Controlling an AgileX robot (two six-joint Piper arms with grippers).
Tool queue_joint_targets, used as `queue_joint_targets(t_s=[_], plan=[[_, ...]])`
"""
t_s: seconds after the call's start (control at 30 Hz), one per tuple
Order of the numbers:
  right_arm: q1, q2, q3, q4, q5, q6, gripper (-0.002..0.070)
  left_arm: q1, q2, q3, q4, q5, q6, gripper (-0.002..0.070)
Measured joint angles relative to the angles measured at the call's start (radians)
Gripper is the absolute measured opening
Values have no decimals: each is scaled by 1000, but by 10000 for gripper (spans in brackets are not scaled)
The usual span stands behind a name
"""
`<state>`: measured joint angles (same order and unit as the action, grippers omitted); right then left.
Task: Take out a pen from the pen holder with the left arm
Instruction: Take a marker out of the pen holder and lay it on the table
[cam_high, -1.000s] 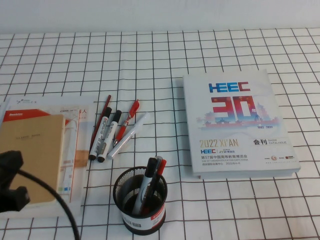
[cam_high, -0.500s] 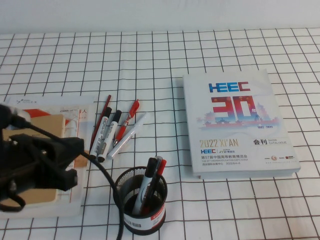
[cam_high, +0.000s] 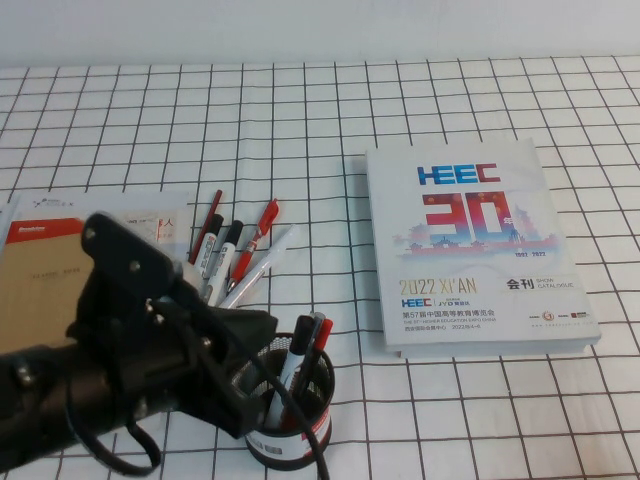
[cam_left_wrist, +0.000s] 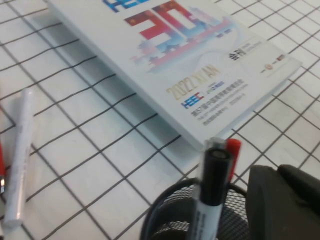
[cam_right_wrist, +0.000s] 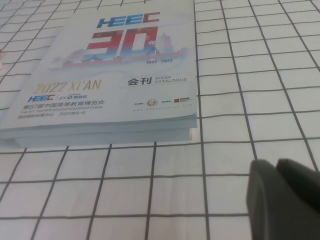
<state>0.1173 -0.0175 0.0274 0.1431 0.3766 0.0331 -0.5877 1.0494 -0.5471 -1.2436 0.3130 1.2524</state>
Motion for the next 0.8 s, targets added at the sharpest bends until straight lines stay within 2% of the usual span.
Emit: queue_joint_targets(t_s=[0.17,0.23,0.3,0.4,0.5,0.8], plan=[[0,0,0,0,0,0,-15,-65,0,0,-3,-43,58,1],[0,0,0,0,0,0,-15,-68,0,0,-4,-45,95,38],[0,0,0,0,0,0,-15,-68,0,0,-6,-47,115,125],[0,0,0,0,0,0,-15,-68,2,0,-9,-71,127,300],[0,0,0,0,0,0,-15,-68,26,0,-24,-117,128,382],[0,0,0,0,0,0,-15,-68,186,0,-39,-154,128,414]])
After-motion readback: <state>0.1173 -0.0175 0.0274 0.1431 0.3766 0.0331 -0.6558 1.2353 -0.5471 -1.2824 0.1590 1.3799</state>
